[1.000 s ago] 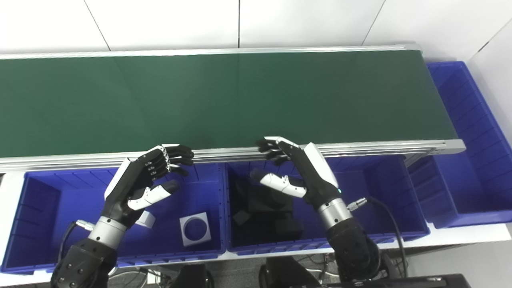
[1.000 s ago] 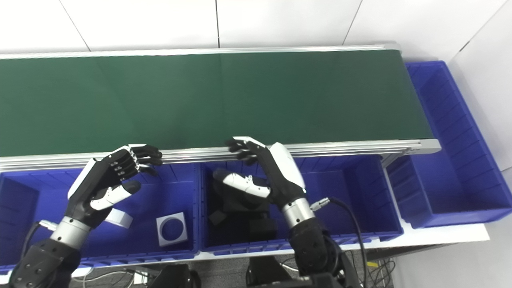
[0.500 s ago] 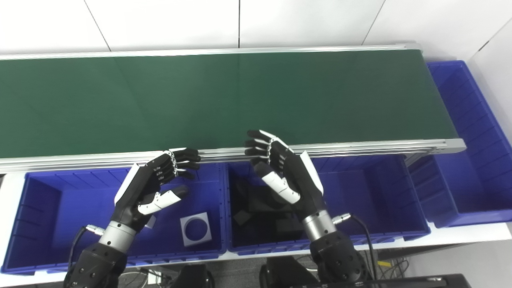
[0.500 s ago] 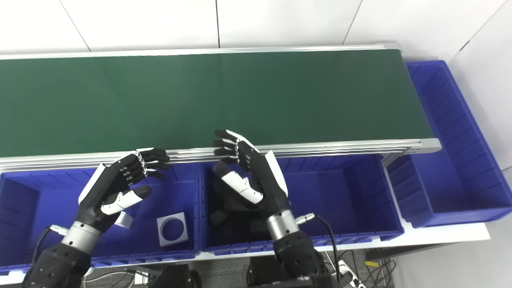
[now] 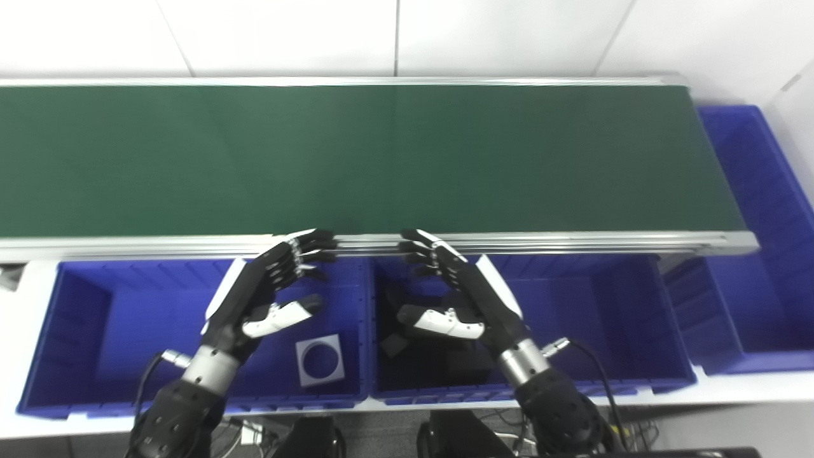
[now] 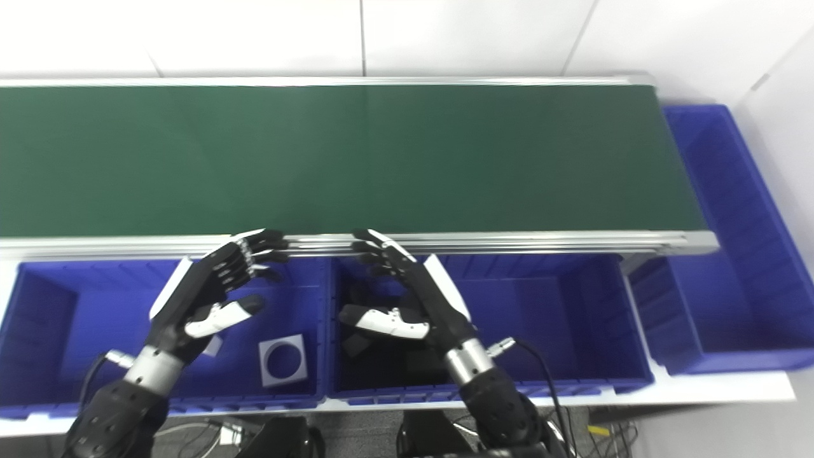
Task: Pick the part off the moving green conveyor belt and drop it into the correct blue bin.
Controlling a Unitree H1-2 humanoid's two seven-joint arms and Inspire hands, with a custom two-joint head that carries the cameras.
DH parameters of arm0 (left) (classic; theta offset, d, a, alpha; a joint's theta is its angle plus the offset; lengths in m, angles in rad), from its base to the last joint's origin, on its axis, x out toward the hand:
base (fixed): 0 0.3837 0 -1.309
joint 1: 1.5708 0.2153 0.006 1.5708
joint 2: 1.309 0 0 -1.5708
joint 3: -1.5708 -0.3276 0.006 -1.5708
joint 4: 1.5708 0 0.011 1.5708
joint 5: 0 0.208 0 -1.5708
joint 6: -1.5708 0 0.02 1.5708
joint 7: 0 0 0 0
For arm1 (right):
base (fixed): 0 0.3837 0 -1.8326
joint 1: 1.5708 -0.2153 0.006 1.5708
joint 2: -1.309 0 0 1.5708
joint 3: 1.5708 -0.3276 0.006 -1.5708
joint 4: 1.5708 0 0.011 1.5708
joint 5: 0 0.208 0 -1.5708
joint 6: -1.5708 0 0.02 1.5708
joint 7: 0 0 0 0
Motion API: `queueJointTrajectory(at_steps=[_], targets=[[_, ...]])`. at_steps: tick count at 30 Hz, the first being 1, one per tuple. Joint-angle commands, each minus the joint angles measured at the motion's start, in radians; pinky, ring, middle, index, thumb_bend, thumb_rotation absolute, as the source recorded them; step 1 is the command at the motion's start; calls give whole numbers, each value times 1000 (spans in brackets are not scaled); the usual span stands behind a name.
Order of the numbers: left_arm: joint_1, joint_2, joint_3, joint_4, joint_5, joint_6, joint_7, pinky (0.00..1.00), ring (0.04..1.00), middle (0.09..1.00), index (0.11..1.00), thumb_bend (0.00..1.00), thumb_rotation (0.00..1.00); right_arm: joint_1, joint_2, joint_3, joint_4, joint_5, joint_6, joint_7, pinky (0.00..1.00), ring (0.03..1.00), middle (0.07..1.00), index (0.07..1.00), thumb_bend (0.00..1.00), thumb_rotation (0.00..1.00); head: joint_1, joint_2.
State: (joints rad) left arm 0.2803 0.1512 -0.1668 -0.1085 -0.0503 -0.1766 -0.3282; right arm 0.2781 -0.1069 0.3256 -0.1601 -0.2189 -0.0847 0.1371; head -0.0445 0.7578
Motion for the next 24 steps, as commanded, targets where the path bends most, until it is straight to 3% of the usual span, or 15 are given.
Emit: queueJointTrajectory(at_steps=[1,24], targets=[[4,-10,-7,-15,11,-29,18,634,760,795,795,851,525,-14,-5,-3,-6,-4,-34,2,751,812,843,880,861,576,13,-2],[4,-26,-13,9,25,-45,35,646,771,802,799,871,529,-16,-5,-23,19,23,-77,-4,741,808,838,880,809,539,27,-36]])
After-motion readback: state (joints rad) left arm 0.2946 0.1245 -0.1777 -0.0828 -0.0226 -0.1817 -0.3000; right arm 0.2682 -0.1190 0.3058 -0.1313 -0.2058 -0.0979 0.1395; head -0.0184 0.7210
